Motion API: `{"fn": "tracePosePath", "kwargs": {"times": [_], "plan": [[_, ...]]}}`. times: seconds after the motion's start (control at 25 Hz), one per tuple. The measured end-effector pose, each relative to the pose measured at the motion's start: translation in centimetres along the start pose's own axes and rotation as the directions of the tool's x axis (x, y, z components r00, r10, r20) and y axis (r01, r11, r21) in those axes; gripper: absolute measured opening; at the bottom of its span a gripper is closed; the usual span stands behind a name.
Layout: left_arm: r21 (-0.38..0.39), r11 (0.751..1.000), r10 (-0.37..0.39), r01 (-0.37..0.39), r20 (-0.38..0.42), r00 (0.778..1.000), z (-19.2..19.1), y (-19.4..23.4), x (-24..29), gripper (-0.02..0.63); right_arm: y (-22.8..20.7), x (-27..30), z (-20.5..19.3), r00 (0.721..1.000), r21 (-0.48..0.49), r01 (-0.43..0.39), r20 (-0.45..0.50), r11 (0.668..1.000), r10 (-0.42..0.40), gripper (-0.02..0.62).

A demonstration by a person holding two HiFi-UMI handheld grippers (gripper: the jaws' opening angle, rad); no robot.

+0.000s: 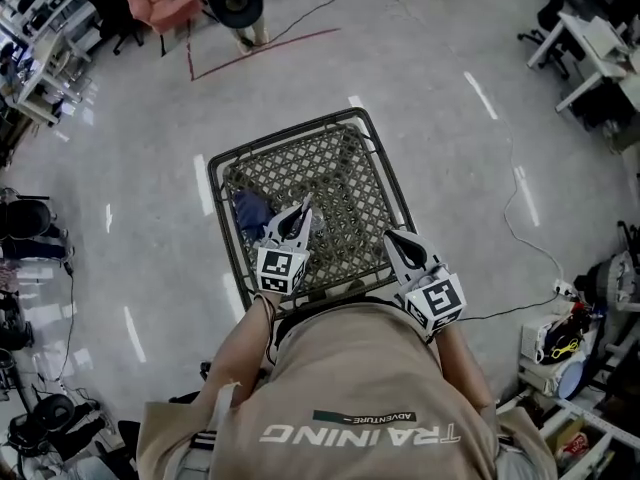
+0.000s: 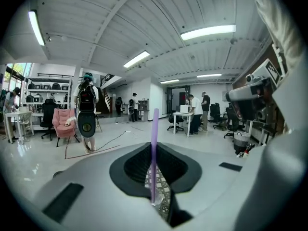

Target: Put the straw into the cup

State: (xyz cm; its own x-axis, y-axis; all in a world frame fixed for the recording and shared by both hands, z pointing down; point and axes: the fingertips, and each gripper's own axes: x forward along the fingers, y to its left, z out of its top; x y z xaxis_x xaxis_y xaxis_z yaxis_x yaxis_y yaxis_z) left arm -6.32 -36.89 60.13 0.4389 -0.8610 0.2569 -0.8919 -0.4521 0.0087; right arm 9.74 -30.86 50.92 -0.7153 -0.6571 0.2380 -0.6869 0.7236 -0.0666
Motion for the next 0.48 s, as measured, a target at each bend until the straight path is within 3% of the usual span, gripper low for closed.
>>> {"fn": "tracePosePath", "kwargs": {"times": [0.36, 0.4, 0.48], "plan": [[0.006, 0.999, -0.053, 0.053, -0.043, 0.998, -1.6, -0.4, 1.3, 0.043, 0.4, 0.5, 0.2, 1.0, -0.011, 0.002, -0.003, 1.0, -0.002, 0.017], [0.007, 0.998, -0.058, 0.058, -0.04, 0.998, -1.5, -0.4, 1.3, 0.051, 0.5, 0.6, 0.2, 1.0, -0.013, 0.0, -0.004, 1.0, 0.0, 0.017], [0.005, 0.998, -0.058, 0.058, -0.025, 0.998, -1.1, -0.3, 0.9, 0.132, 0.8, 0.9, 0.3, 1.0, -0.017, -0.005, -0.001, 1.0, 0.004, 0.017]]}}
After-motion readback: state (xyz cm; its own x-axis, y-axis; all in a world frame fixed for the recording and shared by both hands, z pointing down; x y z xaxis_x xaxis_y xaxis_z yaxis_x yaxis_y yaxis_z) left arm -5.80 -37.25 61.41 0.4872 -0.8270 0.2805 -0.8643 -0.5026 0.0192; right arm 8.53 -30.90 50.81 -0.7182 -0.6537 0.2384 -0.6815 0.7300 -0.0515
